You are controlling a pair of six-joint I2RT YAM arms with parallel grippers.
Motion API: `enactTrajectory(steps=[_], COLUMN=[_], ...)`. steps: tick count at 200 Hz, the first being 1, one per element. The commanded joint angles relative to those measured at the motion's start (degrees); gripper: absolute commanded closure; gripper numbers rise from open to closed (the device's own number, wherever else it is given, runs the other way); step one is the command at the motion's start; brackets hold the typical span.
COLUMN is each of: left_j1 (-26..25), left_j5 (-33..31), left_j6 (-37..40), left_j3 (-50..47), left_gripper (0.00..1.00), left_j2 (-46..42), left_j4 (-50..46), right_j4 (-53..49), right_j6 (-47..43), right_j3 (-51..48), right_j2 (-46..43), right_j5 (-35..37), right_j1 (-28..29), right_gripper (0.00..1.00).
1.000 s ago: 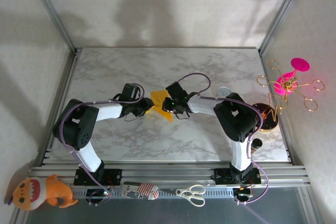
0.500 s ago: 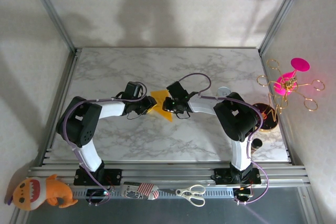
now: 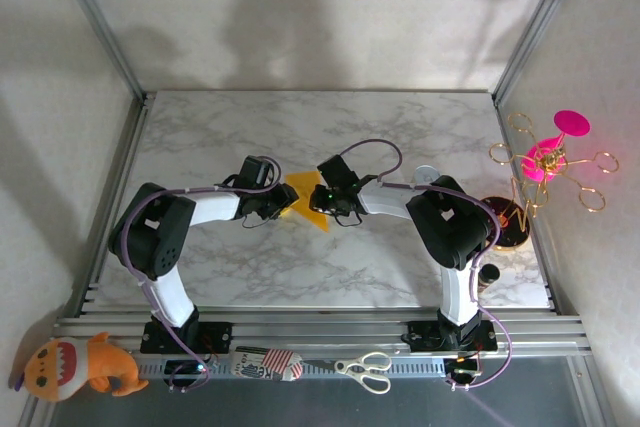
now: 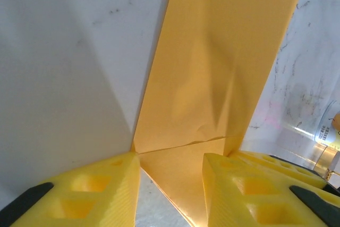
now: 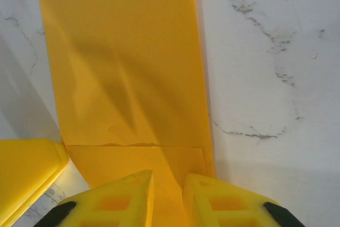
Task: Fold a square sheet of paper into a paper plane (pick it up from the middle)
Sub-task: Fourth fold the wing at the center of the table.
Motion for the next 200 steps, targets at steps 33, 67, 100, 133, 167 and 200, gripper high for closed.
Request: enactTrajectory(steps=[33,67,100,133,167,200], left_j1=[-0.3,-0.3,-0.3,-0.3,-0.3,-0.3], left_j5=[-1.3,-1.6,1.2,1.2,1.4,4.4], left_j6=[-0.6,-0.3,-0.6,0.5,1.0,1.3], left_j3=[-1.2,-1.3,-1.4,-0.7,-0.6,-0.5], left_gripper=[0.65,0.65,0.7,0.7,0.71,0.74], left_j2=[-2.0,-1.6,-1.4,-1.7,-1.5,-1.1], left_j4=[-0.5,-0.6,2.3,1.5,1.6,4.3], right_j4=[-2.7,-2.7,-2.7,-3.0,-3.1,-2.9], right_j6=[-0.3,-0.3,-0.4,-0.5,-0.6,-0.6], right_j3=[0.3,0.4,0.6,0.8,0.8,0.7], right_j2=[3.0,3.3,3.5,3.7,3.7,3.5], right_j5=[0.4,0.1,-0.2,-0.2,-0.2,-0.4], right_j1=[-0.5,-0.5,-0.5,-0.5,-0.5,-0.5], right_gripper=[0.76,0.77,0.77,0.78,0.78,0.78])
